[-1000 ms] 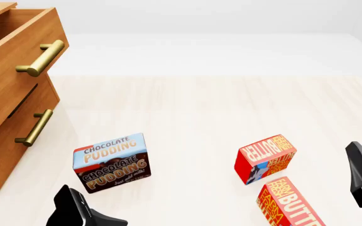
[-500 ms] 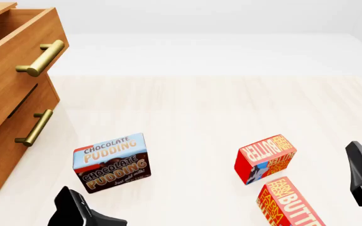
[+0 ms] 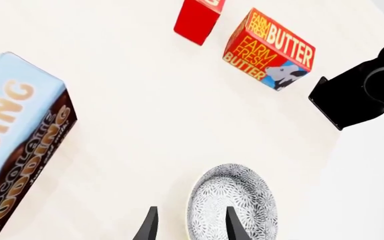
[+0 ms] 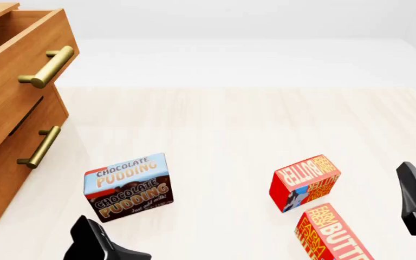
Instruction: Put the bowl in the top drawer of the cabinet.
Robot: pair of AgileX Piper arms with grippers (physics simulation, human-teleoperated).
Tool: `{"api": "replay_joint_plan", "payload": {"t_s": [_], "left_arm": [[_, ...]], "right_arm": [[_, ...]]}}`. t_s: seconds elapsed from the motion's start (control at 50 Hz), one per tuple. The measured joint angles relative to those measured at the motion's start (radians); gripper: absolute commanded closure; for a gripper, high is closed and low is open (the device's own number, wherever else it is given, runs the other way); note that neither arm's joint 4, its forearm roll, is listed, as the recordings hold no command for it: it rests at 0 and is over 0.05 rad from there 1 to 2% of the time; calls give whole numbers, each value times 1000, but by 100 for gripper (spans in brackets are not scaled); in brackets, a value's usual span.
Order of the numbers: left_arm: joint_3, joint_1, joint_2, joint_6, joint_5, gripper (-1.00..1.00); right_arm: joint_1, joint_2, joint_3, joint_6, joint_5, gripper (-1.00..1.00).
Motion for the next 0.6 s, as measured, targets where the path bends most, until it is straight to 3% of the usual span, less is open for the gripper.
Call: {"api": "replay_joint_plan", "payload": {"t_s": [0.6], "left_arm": [[26, -12, 92, -35, -98, -100]], "right_arm": [[-6, 24, 0, -2, -13, -100]]}}
